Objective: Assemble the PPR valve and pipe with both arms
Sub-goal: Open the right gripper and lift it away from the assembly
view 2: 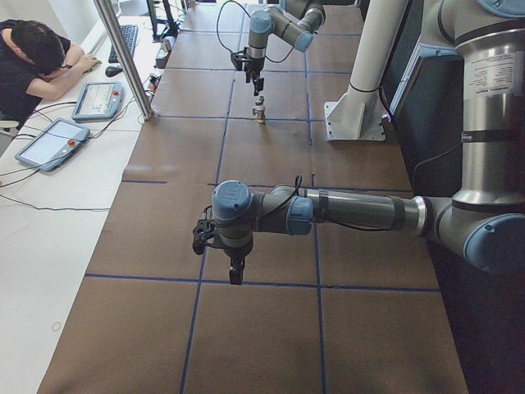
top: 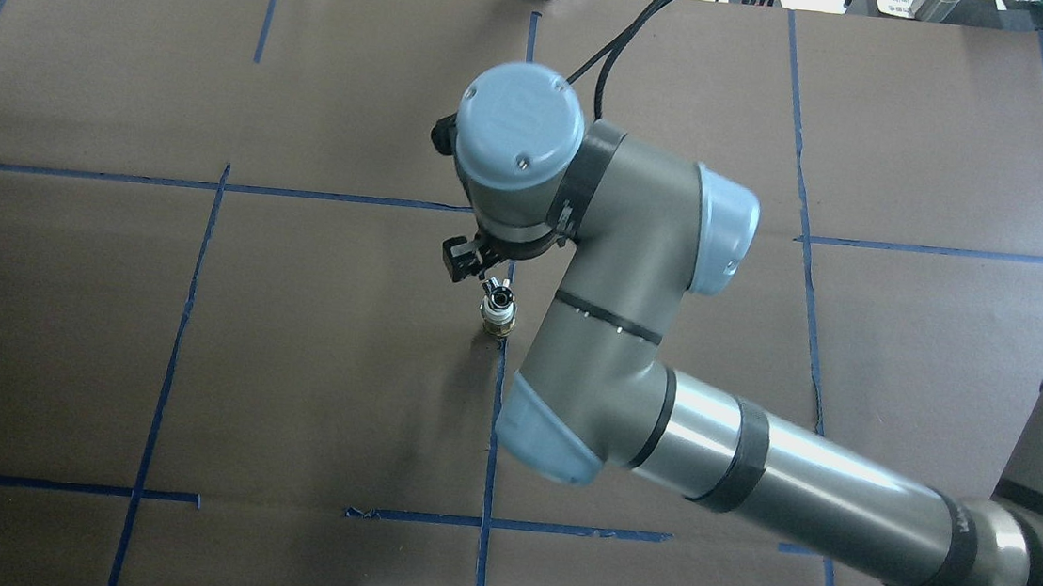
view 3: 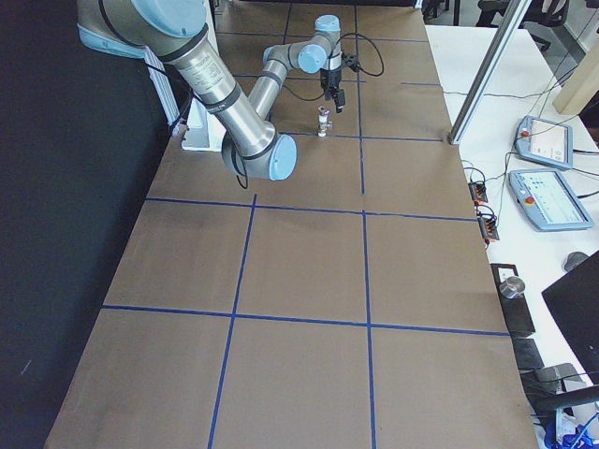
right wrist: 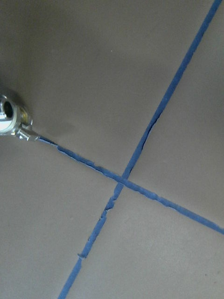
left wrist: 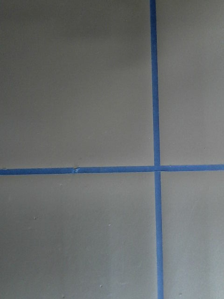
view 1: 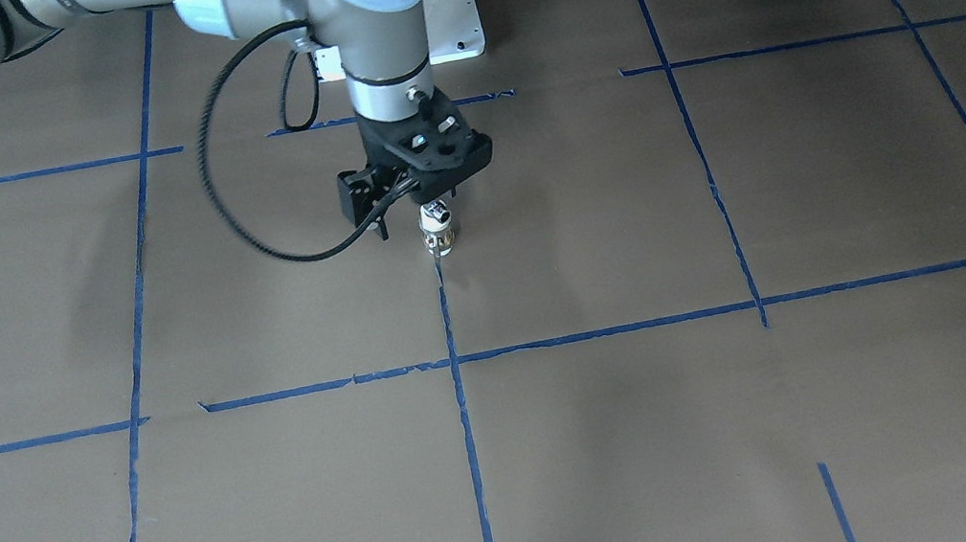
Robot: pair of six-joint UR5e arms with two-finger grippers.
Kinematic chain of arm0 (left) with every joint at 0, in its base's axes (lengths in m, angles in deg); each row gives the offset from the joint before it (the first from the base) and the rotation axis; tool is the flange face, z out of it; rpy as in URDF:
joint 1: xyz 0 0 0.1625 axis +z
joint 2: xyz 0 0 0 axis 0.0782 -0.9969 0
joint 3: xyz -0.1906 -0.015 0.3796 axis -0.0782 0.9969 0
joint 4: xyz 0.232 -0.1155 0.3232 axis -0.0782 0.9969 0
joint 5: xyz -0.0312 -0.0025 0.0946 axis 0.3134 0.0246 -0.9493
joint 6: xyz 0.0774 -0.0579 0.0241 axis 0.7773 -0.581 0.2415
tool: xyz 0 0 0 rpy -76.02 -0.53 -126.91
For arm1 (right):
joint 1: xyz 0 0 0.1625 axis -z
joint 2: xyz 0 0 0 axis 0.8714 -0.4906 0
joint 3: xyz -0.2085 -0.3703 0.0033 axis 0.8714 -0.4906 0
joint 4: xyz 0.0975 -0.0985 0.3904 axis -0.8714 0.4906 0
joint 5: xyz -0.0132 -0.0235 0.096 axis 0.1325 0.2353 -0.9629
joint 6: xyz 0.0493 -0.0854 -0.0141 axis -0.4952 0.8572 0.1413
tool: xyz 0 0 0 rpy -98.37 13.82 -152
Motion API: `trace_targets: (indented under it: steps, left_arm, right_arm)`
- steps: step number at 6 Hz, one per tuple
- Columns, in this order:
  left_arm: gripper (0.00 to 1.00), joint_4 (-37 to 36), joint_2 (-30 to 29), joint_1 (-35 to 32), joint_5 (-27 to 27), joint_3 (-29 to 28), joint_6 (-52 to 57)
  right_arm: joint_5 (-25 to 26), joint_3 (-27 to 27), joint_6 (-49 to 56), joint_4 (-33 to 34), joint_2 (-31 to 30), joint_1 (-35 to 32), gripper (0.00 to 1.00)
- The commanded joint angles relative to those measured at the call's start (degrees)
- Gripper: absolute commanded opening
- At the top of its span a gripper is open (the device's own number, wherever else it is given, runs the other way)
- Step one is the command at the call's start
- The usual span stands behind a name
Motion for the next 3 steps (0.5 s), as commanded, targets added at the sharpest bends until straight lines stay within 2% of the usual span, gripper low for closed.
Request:
trace_targets:
  steps: [1,2,3]
  left_arm:
    - [1.00,0.1,-0.1,0.3,-0.1,-2.0,0.0]
    - [1.00,-0.2,-0.7,0.3,-0.2,-2.0,-0.2]
    - [1.00,-0.2,0.2,0.3,-0.2,-3.5,-0.3]
  right_arm:
    - [-9.9,-1.1,12.6,0.0,-5.2,-12.7,1.00]
    - [-14.7,-4.2,20.9,-0.1,-8.0,-18.9,1.00]
    - [-17.0,-7.6,29.8,-0.3,-11.3,-25.2,1.00]
